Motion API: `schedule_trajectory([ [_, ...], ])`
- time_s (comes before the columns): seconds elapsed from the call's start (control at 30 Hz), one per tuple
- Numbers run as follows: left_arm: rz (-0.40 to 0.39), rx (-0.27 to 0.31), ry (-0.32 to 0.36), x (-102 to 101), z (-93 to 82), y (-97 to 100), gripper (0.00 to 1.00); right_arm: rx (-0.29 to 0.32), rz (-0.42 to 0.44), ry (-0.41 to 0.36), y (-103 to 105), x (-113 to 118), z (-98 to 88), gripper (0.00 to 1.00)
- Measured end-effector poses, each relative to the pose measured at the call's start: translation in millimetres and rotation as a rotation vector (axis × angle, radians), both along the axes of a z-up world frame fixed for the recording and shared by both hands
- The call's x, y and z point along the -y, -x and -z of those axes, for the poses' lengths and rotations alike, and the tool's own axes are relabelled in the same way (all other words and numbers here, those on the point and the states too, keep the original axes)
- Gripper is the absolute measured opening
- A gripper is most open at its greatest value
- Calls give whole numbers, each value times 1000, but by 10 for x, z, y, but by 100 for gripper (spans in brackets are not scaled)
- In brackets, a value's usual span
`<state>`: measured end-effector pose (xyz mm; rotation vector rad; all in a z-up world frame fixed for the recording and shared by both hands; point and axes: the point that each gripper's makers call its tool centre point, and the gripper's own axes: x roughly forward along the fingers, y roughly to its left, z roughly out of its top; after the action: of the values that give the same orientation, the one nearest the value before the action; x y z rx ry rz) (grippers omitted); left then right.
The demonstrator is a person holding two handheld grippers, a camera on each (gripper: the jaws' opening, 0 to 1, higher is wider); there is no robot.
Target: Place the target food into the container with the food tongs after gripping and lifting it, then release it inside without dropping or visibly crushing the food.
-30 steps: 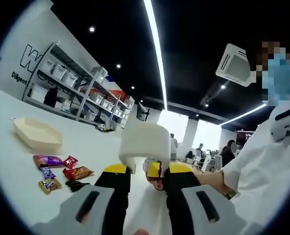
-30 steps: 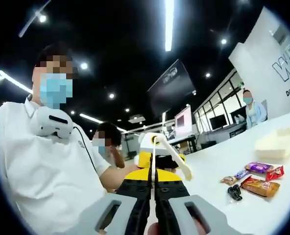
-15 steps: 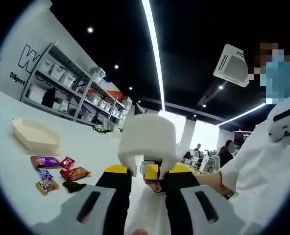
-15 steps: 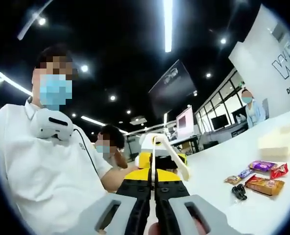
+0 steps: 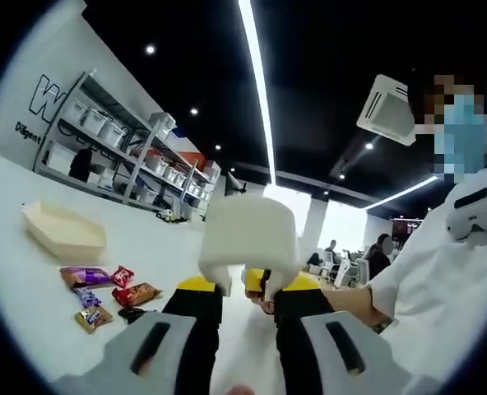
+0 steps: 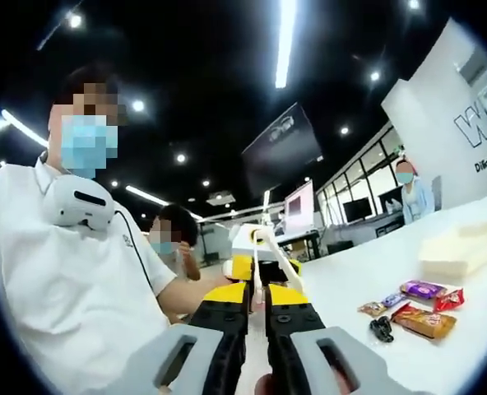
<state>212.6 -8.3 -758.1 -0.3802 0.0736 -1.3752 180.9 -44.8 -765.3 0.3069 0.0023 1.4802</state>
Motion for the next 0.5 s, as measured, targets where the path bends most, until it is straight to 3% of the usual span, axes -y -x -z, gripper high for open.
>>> schedule_trajectory([
  [0.33, -28, 18, -50, -175, 33, -169, 22, 41, 101, 112, -140, 64, 131, 9],
  [0.5, -50, 29, -87, -249, 70, -256, 23, 62, 209, 247, -303, 118, 298, 15],
])
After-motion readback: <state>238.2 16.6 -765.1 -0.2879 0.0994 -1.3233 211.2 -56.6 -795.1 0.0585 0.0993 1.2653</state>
